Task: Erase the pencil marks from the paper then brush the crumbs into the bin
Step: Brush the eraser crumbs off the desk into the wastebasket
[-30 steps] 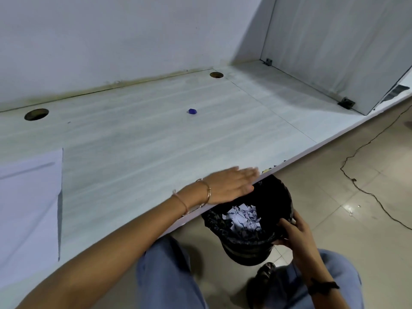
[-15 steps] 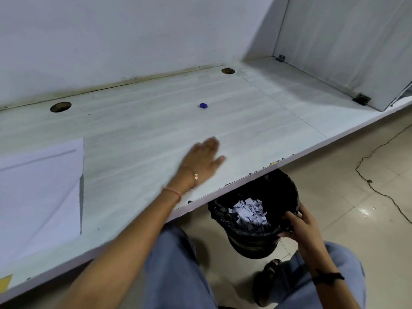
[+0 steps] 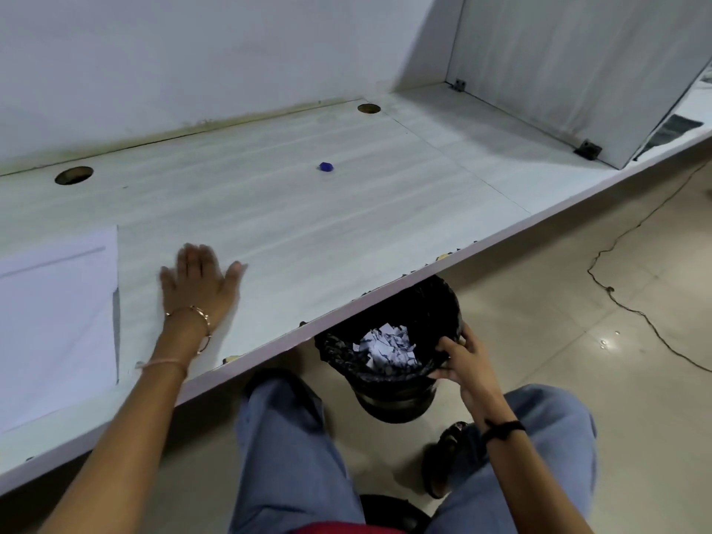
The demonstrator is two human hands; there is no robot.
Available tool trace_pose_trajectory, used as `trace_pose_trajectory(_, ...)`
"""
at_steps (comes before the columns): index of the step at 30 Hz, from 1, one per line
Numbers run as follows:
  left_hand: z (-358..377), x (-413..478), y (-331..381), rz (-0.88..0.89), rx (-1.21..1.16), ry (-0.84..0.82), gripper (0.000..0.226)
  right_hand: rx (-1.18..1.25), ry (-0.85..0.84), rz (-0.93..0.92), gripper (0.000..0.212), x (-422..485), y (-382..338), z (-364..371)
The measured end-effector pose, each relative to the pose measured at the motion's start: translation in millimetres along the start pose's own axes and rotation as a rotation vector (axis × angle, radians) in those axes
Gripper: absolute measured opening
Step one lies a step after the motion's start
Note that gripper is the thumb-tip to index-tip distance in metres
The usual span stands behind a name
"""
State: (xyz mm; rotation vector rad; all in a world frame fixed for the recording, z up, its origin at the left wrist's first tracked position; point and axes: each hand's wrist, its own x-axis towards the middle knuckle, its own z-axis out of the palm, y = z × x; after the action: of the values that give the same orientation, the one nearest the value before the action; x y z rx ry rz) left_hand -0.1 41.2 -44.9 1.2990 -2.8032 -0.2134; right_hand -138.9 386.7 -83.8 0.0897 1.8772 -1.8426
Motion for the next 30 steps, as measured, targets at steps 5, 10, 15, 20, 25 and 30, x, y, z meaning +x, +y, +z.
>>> trace_pose_trajectory(5,16.6,-36.9,113.4,0.408,-0.032,-0.001,0.073,-0.006,0.0,-0.002,0.04,-1.3,0.4,7.8)
trace_pose_trajectory(10,1.3,-80.9,174.7,0.688,-0.274,-0.247,0.058,-0.012,-0.021,-0.016,0.038,-2.4,-1.0,13.5)
trace_pose_trajectory(15,-7.4,-75.0,82.6,0.34,-0.396,0.064,0.073,-0.026,-0.05,-0.007,0.04,-6.0,4.9,15.2)
trace_pose_trajectory(20,2.1,-77.9,-17.1,-0.19,-0.175,0.078,0.07,-0.019,-0.083,0.005,0.039,-13.2,10.4,21.5)
trace_pose_trajectory(25,13.2,-64.4,62.6,0.114,-0.18,0.087,0.089,-0.043,-0.101,0.027,0.039,-16.5,15.5,28.2)
trace_pose_trajectory(30,-3.8,-97.7,87.5,0.365,-0.314,0.035,0.08,-0.04,-0.113,0.023,0.041,-18.8,13.9,30.8)
